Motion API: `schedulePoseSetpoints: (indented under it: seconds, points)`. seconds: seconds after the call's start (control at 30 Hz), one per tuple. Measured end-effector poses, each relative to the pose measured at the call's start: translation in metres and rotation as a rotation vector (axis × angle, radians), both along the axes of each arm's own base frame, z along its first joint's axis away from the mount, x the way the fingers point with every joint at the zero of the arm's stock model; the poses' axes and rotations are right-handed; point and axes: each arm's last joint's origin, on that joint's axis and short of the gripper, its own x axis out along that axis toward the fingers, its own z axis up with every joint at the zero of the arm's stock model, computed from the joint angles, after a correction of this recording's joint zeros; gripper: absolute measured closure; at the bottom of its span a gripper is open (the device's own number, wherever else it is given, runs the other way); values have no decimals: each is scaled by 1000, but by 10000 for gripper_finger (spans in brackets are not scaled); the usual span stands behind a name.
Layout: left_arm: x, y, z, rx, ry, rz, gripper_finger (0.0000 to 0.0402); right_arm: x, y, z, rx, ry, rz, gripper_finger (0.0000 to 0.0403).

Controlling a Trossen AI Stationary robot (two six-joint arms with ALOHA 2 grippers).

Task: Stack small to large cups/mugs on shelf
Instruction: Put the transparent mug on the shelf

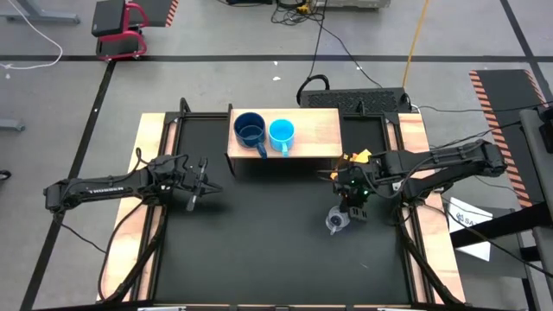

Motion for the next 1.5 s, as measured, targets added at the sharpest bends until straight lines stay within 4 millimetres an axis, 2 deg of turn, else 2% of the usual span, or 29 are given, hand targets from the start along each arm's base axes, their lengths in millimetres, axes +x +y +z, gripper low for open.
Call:
schedulePoseSetpoints:
  seconds: [0.23,0.43,0.9,1.5]
  points:
    - [0,0,0,3,-1,0,371,2,0,1,-18,-19,-6,271]
    - [0,0,0,4,-1,-1,371,0,-2,-6,-64,-11,-3,234]
    - [0,0,0,17,-4,-3,371,-5,-5,-27,-174,19,9,229]
    - [0,0,0,22,-6,-3,371,-8,-5,-47,-176,30,-3,229]
